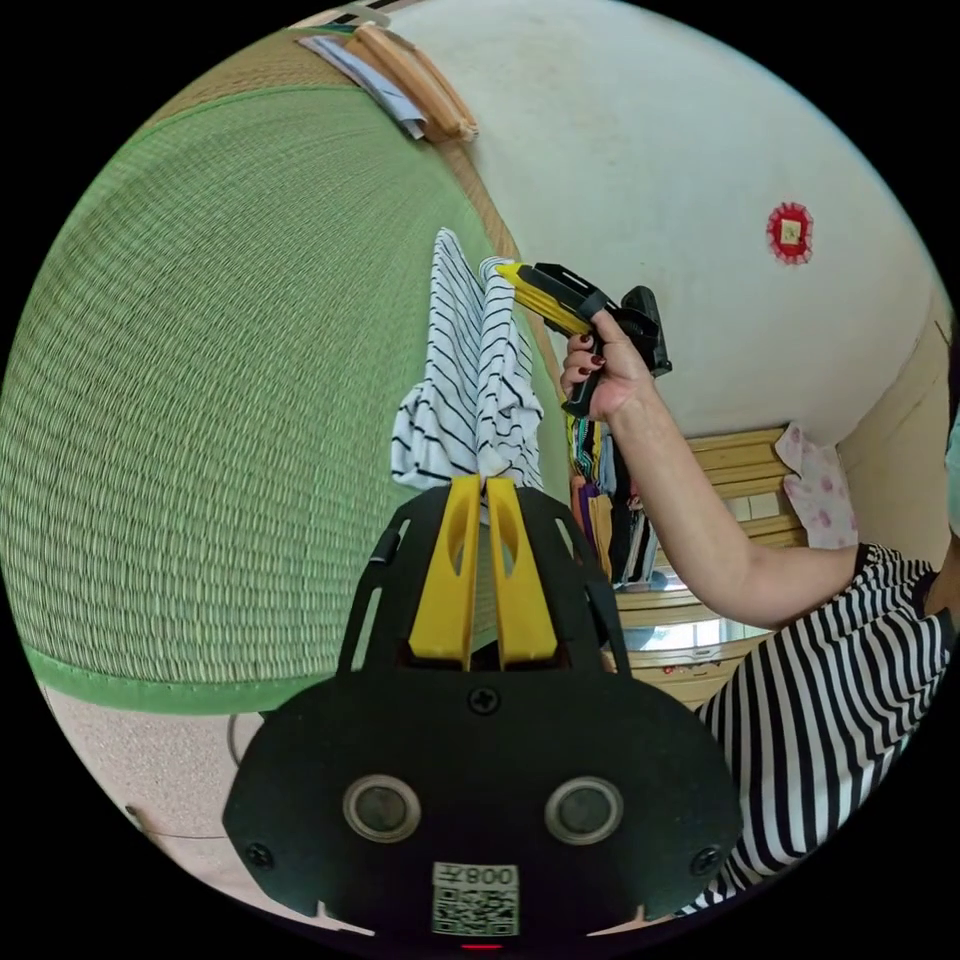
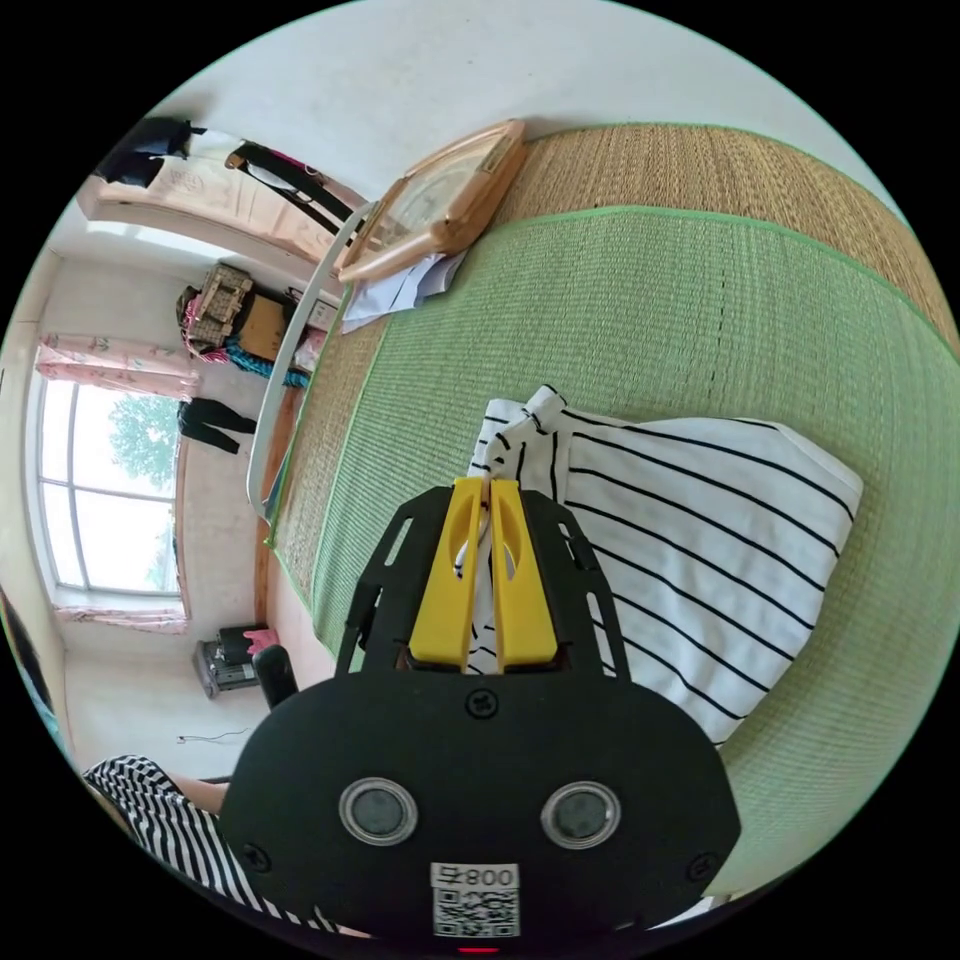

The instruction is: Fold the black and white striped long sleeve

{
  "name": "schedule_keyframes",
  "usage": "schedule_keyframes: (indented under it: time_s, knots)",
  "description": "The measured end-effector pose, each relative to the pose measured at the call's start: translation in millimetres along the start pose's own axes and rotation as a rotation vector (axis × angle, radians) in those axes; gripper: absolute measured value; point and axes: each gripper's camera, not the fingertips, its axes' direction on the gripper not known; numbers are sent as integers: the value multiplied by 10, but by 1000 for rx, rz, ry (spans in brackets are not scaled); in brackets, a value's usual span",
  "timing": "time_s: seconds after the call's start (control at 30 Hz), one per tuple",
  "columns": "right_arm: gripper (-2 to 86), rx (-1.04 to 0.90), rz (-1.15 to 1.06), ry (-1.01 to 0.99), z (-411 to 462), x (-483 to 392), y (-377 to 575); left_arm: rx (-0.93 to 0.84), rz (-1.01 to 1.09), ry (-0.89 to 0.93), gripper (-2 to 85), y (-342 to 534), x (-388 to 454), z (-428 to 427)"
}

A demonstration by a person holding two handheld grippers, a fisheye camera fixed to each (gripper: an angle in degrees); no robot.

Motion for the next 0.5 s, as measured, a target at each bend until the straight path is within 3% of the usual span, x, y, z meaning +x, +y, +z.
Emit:
schedule_keyframes:
  time_s: [0.5]
  knots:
    - [15,-99,-93,165,237,-1024,-413,-7,-92,101,7,-342,-1066,49]
